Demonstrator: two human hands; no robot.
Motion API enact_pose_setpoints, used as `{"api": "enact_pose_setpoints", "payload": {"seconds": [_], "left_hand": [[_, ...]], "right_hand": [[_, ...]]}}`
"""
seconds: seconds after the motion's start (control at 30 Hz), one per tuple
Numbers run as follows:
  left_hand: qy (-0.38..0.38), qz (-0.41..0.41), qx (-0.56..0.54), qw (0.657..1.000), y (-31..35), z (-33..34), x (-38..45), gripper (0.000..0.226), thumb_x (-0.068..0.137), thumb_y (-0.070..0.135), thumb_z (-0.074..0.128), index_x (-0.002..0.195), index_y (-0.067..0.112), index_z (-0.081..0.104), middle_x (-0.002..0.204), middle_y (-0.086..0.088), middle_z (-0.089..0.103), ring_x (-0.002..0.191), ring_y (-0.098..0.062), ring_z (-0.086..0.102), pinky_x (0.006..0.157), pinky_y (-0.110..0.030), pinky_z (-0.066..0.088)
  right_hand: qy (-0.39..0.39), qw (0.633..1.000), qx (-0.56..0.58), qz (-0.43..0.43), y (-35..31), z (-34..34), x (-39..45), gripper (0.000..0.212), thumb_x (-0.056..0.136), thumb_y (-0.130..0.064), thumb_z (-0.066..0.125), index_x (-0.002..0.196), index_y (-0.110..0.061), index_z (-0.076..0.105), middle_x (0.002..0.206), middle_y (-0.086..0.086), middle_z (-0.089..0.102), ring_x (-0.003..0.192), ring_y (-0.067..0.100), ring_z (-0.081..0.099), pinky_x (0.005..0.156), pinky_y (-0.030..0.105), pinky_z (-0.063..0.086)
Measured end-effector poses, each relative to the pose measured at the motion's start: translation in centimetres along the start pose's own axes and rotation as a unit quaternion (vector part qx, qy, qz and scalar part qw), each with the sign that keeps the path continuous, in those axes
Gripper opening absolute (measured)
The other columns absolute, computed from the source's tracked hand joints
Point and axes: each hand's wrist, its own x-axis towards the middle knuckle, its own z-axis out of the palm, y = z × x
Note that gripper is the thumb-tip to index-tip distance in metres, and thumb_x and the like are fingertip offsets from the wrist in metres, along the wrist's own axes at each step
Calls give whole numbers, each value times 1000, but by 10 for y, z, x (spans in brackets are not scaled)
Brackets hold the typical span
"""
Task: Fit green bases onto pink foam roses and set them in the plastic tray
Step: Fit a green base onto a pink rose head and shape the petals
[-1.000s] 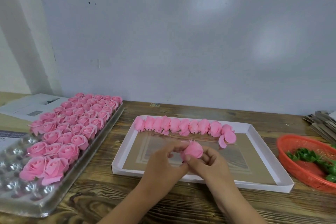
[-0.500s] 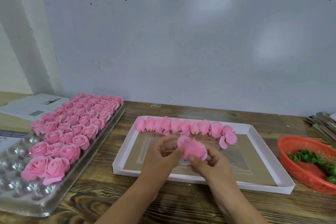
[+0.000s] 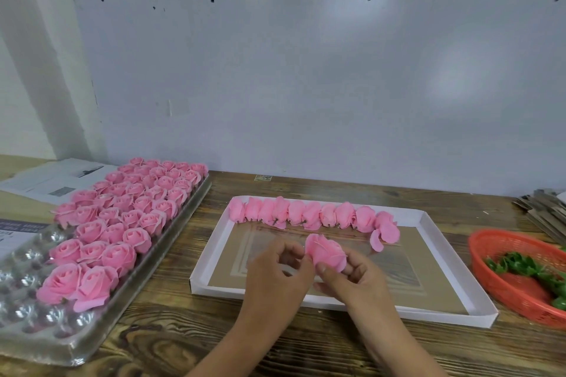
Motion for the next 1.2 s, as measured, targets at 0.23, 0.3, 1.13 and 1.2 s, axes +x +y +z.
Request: {"api": "enact_pose_setpoints", "payload": {"seconds": [0.23,0.3,1.13,1.2], "left_hand": [[-8,19,16,1000,1,5,-4,22,85,20,74,77,34,59,85,21,65,82,-3,64,64,-16,51],[-23,17,11,1000,0,5,-5,20,86,19,73,79,33,59,87,21,65,85,-2,64,65,-16,52],[-38,8,-29,999,-18,11,-5,18,81,38,78,84,40,60,89,12,68,85,-4,66,69,-22,56],[-29,35,-1,999,-21,12,-5,19,76,42,75,86,45,59,93,20,65,85,-3,63,67,-16,51]], "right_hand": [[-7,1000,5,-4,1,-1,1,21,89,-7,67,108,-15,73,97,15,76,96,27,72,75,27,58],[-13,1000,6,-3,3,-2,1,22,89,-7,67,107,-18,74,99,15,75,98,28,72,77,28,58],[-91,993,-69,-42,5,3,-1,36,100,-4,47,109,-25,75,108,1,75,103,17,71,84,21,55],[-85,989,-110,-53,5,4,-2,29,98,-10,55,112,-27,73,110,-4,74,106,11,68,87,18,51]]}}
